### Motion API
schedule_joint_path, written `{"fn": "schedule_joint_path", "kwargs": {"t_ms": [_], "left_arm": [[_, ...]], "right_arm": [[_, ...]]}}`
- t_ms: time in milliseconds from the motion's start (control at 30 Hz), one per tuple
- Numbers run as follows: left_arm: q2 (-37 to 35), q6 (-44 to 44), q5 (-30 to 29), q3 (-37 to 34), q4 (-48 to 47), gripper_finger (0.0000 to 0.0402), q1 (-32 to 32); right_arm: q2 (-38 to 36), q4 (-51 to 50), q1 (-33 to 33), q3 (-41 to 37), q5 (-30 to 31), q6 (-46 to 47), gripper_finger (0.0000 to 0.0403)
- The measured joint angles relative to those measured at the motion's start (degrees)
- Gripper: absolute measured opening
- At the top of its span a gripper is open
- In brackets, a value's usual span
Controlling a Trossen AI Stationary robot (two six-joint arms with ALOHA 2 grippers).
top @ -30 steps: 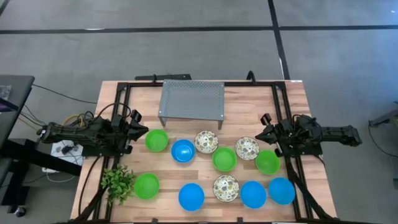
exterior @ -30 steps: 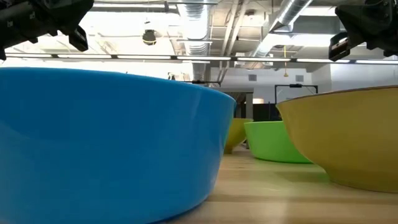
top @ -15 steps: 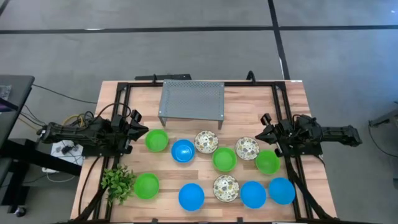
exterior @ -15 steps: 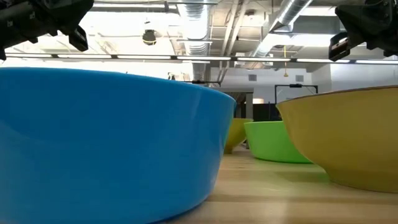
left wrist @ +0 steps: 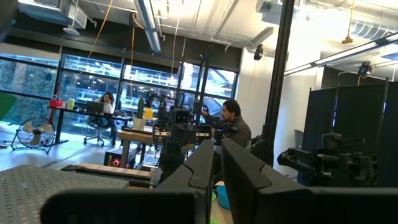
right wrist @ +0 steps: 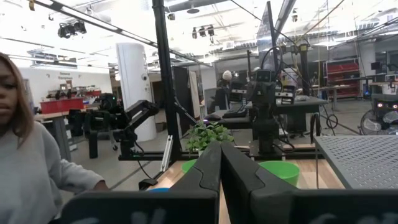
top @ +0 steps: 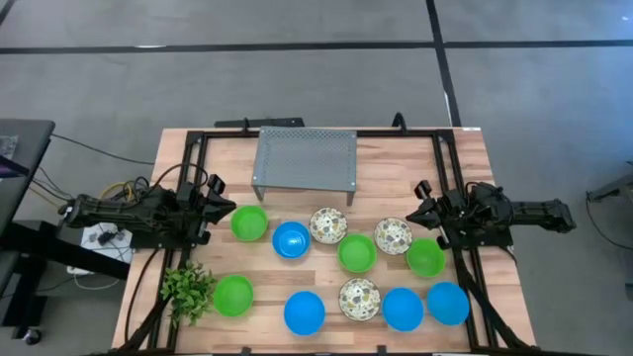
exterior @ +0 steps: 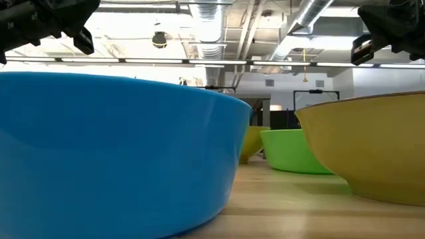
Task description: Pick & Place Mini bowls
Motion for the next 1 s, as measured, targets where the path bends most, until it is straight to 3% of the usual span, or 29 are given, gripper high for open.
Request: {"fn": "schedule_joint_path", "kwargs": {"t_ms": [1000], "left_arm": [[0.0,0.0,0.0,0.0,1.0,0.0031,0.0]], "right_arm": [[0.0,0.0,0.0,0.0,0.0,0.0,0.0]]}}
